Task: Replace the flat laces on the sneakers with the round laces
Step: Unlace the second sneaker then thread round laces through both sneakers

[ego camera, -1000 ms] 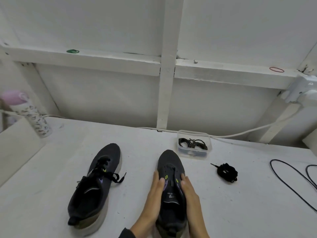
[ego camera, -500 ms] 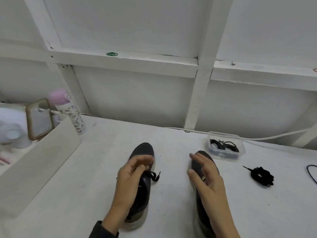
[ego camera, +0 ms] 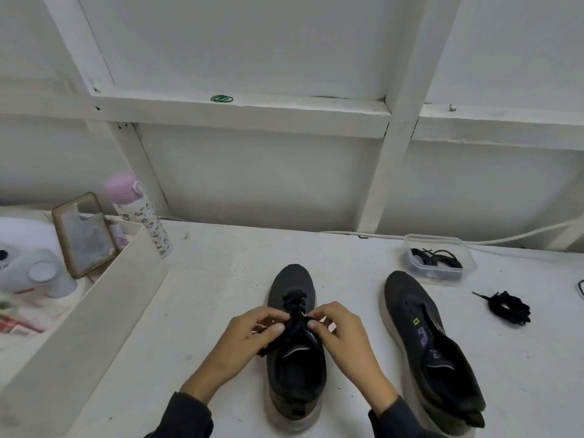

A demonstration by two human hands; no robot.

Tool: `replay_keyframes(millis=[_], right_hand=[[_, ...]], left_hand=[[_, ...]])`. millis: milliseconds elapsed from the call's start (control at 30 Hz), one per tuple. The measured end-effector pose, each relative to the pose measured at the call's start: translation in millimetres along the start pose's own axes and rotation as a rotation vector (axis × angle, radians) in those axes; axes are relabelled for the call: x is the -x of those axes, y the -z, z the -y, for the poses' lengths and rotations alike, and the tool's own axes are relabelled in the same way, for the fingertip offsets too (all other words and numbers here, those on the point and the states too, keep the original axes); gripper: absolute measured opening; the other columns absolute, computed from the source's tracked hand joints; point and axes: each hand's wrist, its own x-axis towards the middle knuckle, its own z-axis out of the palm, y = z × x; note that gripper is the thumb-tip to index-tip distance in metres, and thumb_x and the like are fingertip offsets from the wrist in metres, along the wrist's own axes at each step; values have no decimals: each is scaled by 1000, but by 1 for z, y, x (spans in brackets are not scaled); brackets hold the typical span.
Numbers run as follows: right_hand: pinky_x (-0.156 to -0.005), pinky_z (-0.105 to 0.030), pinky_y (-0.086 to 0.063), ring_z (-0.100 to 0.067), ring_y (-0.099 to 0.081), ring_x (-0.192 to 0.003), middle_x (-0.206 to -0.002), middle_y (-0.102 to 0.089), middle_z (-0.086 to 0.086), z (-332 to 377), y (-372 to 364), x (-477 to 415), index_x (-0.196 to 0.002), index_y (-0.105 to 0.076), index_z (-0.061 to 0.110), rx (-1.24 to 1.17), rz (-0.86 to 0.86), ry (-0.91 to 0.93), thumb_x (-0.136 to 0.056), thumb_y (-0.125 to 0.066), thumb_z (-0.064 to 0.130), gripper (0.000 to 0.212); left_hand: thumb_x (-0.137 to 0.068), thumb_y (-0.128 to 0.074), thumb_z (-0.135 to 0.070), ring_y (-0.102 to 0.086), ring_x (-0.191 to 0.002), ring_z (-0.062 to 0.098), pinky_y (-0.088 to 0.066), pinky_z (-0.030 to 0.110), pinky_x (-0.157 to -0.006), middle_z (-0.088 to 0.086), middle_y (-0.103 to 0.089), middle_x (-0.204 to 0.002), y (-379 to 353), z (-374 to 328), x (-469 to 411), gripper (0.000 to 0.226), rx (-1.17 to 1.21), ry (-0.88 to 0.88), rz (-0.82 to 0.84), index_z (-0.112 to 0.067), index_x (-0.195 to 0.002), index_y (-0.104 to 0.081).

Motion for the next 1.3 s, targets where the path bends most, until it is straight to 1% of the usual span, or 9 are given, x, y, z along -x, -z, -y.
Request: replay_keyframes(millis=[300, 533, 633, 767, 867, 1000, 1133, 1233, 1300], right_hand=[[-65, -36, -56, -10, -65, -75, -88, -65, 21, -2, 8, -5, -85, -71, 35, -71, -55, 5, -88, -68, 17, 19], [-52, -23, -51, -6, -63, -62, -79, -71, 8, 12, 18, -5, -75, -76, 28, -233, -107, -33, -83, -74, 9, 20], [-57, -15, -46, -8, -61, -63, -76, -72, 9, 8, 24, -9, -69, -76, 27, -254, -170, -83, -78, -78, 9, 20], [-59, -24, -47, -11, -61, -61, -68, -70, 6, -1, 34, -11, -67, -74, 21, -264, -239, -155, -78, -77, 9, 17], [-64, -33, -49, -13, -62, -59, -64, -67, 5, -16, 52, -13, -70, -69, 21, -270, -482, -204, -82, -72, 8, 18], [-77, -35, -43, -24, -60, -92, -93, -64, 0, -26, 72, -8, -92, -65, 17, -24, -683, -206, -87, -63, 9, 10], [-99, -35, -38, -18, -47, -118, -127, -53, -1, -26, 50, -10, -128, -60, 22, 239, -397, 61, -83, -61, 10, 46], [-101, -24, -38, -5, -43, -124, -131, -51, 13, -15, 19, -11, -125, -62, 36, 101, -44, 177, -92, -61, 16, 39], [-93, -20, -44, -1, -48, -116, -121, -55, 19, -10, 2, -14, -116, -66, 38, 105, 46, 206, -91, -61, 18, 32]], left_hand=[[-91, -65, -21, -61, -77, 3, -47, 16, -74, -6, -70, -83, 18, 7, -2, 14, 21, -16, 141, -28, -81, -71], [-82, -77, -30, -67, -89, 12, -51, 23, -87, -1, -70, -91, 13, 3, -8, 13, 39, -86, 171, -19, -83, -69], [-87, -71, -29, -67, -87, 13, -52, 27, -88, 2, -70, -88, 18, 8, -10, 13, 60, -94, 192, -19, -81, -68], [-90, -68, -17, -69, -92, 24, -54, 30, -88, 10, -73, -92, 33, 9, -10, 10, 150, -57, 184, -11, -83, -67], [-91, -63, -13, -70, -91, 21, -52, 26, -85, 11, -74, -89, 53, 11, -10, 14, 212, -34, -9, -1, -84, -63], [-91, -66, -19, -64, -94, 9, -41, 25, -87, -6, -71, -93, 68, 25, -18, 3, 29, 53, -426, -17, -89, -66], [-87, -71, -24, -45, -118, 1, -30, 10, -97, -16, -55, -123, 44, 20, -17, 33, -215, -110, -387, -30, -118, -59], [-83, -67, -47, -50, -116, -1, -35, 9, -94, -23, -61, -114, 20, 8, -14, 27, -203, -194, -87, -39, -108, -64], [-82, -69, -44, -57, -107, 2, -42, 13, -90, -23, -65, -106, 9, 8, -14, 20, -194, -178, -21, -40, -102, -67]])
